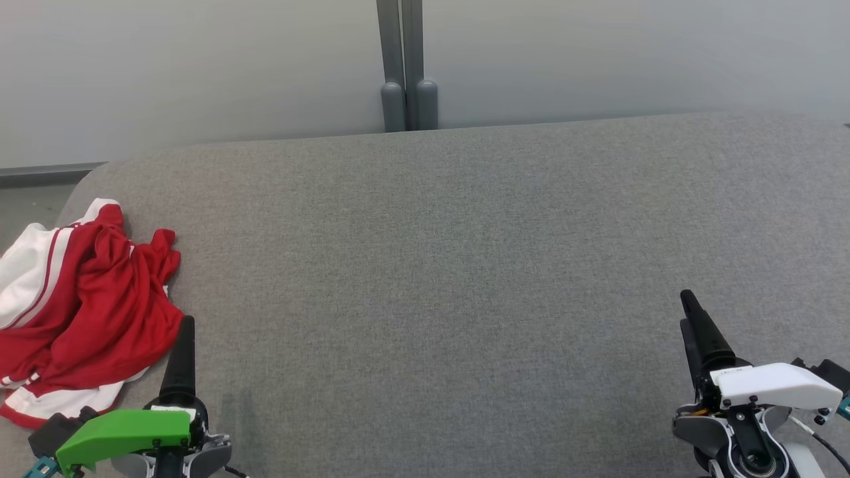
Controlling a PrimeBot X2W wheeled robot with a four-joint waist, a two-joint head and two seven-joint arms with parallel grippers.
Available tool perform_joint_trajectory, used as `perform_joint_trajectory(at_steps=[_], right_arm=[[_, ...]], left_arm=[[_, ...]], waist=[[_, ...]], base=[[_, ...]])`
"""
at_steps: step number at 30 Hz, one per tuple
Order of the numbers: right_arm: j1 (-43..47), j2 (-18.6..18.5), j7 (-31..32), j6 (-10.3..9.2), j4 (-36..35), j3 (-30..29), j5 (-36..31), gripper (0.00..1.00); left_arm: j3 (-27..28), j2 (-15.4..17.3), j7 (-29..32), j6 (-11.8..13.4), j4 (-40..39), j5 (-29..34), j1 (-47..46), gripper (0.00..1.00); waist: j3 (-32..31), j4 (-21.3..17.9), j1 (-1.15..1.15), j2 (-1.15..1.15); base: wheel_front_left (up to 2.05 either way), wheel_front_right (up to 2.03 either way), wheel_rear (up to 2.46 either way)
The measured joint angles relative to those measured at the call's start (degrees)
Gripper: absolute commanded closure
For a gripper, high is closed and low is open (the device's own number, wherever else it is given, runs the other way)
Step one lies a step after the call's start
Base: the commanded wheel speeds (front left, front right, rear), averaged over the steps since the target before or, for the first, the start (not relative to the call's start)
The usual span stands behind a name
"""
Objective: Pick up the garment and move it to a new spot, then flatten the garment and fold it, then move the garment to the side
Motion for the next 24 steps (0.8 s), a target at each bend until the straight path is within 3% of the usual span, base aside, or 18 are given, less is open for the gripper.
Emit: perform_joint_trajectory(at_steps=[24], right_arm=[[-0.01, -0.81, -5.31, 0.01, -0.53, 2.6, -26.61, 0.0]], left_arm=[[-1.46, 0.02, -5.24, 0.32, -1.1, 27.52, 0.04, 0.0]], waist=[[0.03, 0.29, 0.0, 0.0]], base=[[0.0, 0.0, 0.0]])
